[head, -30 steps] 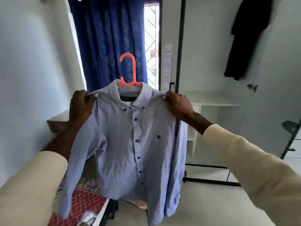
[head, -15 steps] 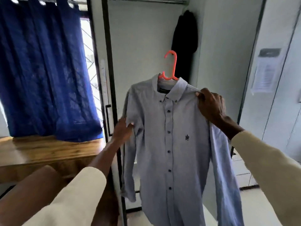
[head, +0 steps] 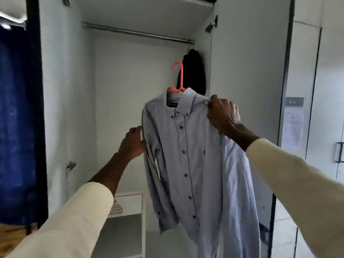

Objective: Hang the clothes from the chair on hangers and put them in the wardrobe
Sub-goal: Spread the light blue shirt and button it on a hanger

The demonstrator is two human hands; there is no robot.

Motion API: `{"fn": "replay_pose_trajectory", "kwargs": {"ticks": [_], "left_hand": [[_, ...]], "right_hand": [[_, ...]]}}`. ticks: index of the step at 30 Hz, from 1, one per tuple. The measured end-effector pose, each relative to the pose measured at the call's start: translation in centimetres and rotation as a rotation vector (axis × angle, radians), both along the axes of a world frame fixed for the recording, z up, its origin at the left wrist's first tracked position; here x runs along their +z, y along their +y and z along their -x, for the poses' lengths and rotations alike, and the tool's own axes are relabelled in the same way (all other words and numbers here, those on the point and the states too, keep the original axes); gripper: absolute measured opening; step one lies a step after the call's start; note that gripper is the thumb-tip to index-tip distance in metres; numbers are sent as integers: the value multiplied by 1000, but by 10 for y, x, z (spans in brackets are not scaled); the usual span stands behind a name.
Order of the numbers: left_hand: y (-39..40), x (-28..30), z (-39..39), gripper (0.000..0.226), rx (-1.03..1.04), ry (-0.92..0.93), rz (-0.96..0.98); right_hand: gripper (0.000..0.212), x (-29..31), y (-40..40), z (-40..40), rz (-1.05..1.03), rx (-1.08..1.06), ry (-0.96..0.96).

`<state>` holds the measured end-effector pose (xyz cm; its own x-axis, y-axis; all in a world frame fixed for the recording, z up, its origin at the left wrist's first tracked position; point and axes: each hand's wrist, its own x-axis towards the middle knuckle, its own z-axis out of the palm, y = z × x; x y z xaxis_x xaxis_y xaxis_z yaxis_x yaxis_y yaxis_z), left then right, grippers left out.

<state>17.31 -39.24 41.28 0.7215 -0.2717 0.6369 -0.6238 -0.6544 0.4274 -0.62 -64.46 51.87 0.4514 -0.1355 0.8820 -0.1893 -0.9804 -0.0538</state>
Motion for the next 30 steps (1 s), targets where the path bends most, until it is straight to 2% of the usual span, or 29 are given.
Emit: {"fn": "replay_pose_trajectory", "kwargs": {"ticks": [7, 10, 16, 25, 30], "left_hand": [[-21, 86, -128, 62, 112, -171, -66], [-37, 124, -193, 60, 118, -228, -96], [-78, 200, -292, 60, 96, -328, -220], [-160, 256, -405, 63, 83, -549, -298], [-201, 295, -449, 64, 128, -569, -273]], "right_hand": [[21, 80, -32, -116, -41, -102, -144], [20, 118, -43, -182, -82, -71, -208], [23, 184, -58, -296, 15, -25, -236], [25, 247, -110, -426, 98, -128, -327], [26, 286, -139, -481, 47, -155, -362]]}}
